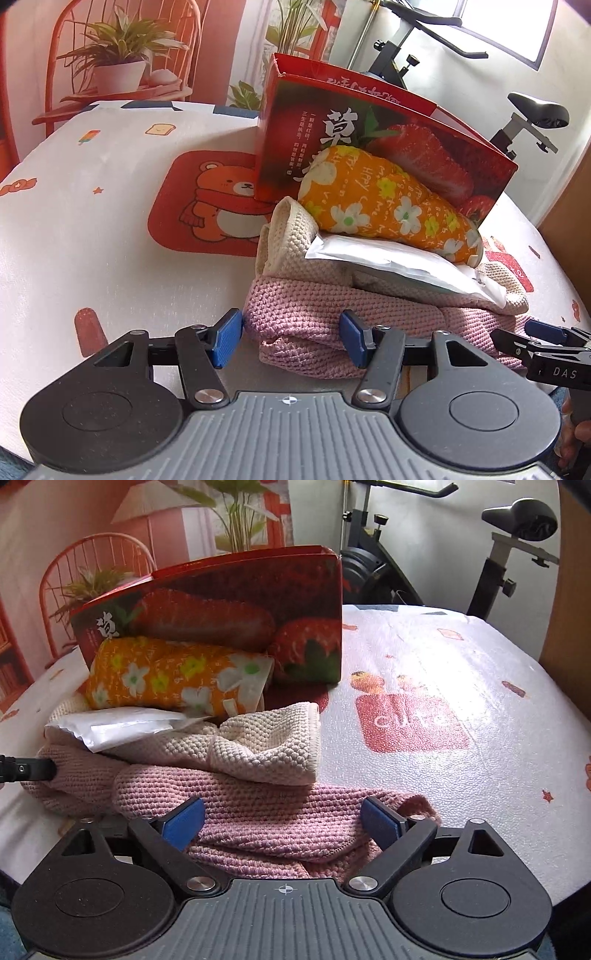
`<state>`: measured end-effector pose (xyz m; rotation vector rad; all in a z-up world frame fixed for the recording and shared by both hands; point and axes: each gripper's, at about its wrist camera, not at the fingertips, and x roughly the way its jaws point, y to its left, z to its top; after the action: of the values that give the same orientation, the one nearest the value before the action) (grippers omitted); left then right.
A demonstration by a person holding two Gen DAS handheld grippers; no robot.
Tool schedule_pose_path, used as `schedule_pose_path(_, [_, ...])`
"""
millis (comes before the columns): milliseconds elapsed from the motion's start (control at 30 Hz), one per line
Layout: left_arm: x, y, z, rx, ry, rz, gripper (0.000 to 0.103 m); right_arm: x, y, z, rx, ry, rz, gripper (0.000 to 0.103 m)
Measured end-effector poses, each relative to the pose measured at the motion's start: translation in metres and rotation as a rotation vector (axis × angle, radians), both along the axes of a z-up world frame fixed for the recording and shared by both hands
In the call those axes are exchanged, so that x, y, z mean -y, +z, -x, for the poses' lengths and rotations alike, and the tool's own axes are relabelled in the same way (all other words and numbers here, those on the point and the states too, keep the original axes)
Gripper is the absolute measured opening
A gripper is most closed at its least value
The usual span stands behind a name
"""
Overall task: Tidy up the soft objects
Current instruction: 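Move the left tool to the pink knit towel on the cloth pile, then grasp the pink towel with the left tool while the right tool grasps its other end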
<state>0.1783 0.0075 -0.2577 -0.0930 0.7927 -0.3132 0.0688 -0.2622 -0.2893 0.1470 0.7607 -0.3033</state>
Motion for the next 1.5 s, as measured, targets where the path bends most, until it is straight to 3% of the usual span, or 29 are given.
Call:
schedule_pose_path(300, [0.005, -0.002, 0.001, -0.005, -0.041, 0.016, 0.06, -0.003, -0.001, -0.001, -0.003, 0.012, 0.02, 0.096])
schedule_pose_path(567, [0.015, -0.005, 0.004, -0.003, -0.082, -0.034, 0.038, -0.002, -0.002, -0.002, -0.006, 0.015, 0.011, 0.102])
schedule_pose_path(1500, [0.017, -0.006, 0.004, -0.004, -0.09, -0.053, 0.038, -0.006, -0.003, -0.002, -0.008, -0.007, 0.019, 0.103])
